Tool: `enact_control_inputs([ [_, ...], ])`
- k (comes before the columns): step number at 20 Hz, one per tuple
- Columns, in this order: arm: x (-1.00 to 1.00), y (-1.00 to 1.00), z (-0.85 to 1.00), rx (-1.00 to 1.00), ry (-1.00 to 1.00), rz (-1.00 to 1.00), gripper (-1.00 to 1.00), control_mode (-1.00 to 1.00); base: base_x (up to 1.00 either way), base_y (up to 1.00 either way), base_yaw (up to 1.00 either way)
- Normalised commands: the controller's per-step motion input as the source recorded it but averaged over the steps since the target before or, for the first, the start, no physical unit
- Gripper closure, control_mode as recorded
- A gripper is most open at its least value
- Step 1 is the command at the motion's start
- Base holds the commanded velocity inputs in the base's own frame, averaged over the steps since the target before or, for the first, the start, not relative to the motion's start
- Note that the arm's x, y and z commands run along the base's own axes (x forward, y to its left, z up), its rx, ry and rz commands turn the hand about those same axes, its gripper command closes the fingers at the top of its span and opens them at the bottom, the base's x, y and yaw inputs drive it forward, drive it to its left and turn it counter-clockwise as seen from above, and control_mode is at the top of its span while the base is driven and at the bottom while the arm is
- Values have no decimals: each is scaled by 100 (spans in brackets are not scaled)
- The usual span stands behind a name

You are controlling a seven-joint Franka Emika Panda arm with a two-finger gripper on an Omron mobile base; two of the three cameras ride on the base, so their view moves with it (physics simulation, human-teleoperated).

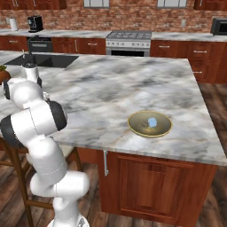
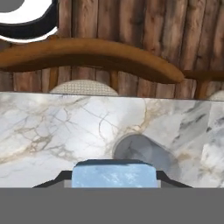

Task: There are four ice cubes in the ice bowl. Place two ice cubes in each glass of water.

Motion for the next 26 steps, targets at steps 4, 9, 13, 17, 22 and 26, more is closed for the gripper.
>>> enact_control_inputs([
  [4,52,47,-32,-15,19,0,100,-100,0,0,0],
  [9,39,31,-47,-14,11,0,100,-100,0,0,0],
  [13,30,31,-11,-8,0,0,100,-100,0,0,0],
  [17,28,38,-9,-3,1,0,100,-100,0,0,0],
  [22,29,36,-30,-4,3,0,100,-100,0,0,0],
  [26,32,22,-43,-2,1,0,100,-100,0,0,0],
])
